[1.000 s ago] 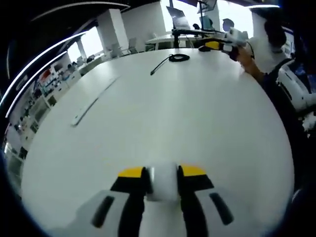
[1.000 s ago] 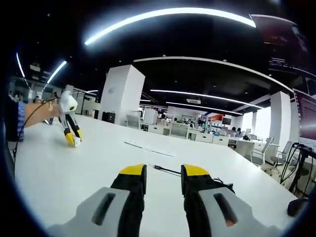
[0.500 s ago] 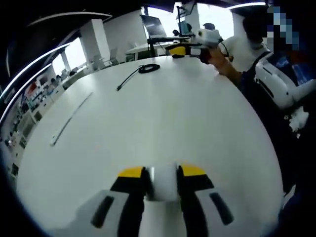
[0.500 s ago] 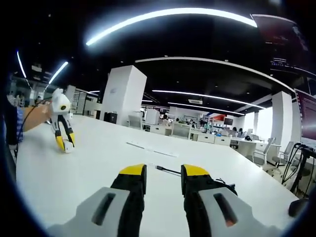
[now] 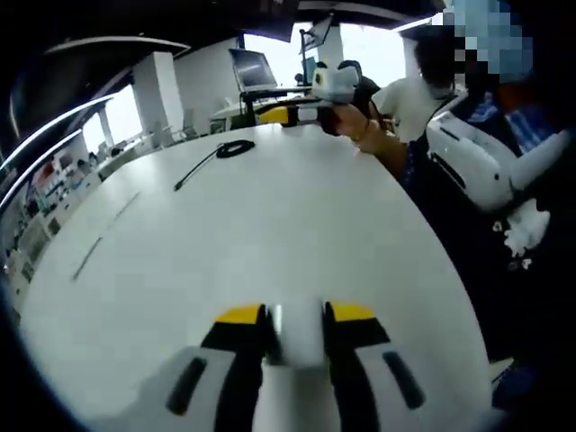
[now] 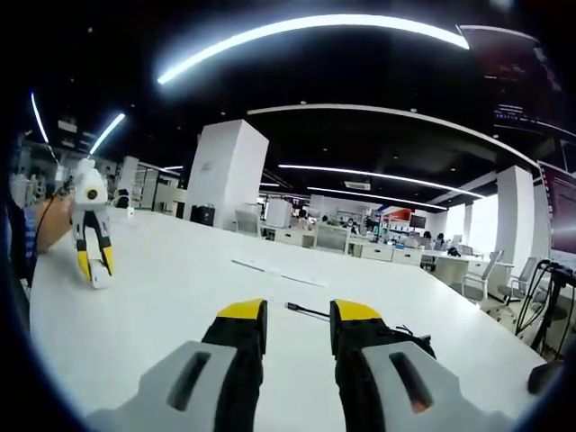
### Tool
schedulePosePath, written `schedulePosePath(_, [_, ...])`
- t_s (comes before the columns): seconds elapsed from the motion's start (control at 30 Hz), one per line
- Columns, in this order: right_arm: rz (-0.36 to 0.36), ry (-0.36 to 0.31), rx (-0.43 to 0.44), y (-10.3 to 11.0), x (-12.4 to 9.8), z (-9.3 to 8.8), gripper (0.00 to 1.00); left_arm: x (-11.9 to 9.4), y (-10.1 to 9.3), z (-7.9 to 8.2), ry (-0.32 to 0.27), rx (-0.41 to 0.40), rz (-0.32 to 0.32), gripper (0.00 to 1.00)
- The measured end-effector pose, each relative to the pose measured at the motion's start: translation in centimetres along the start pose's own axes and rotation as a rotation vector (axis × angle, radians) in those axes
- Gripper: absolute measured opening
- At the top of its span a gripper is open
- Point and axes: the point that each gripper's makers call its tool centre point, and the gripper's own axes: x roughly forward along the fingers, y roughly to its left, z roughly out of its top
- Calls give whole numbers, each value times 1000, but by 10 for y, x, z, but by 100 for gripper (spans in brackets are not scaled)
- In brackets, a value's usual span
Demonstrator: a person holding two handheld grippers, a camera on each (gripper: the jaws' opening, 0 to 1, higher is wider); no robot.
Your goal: Plug the desk Type‑C cable into the charger adapter.
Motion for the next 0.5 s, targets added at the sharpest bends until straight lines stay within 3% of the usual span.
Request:
schedulePosePath(0.3, [-8,-23,-28,0,3,4,28,-3,-1,0,-65,-8,12,26])
schedulePosePath(0.5, [13,-57,-37,3,12,20,28,-3,-1,2,-113,11,21,26])
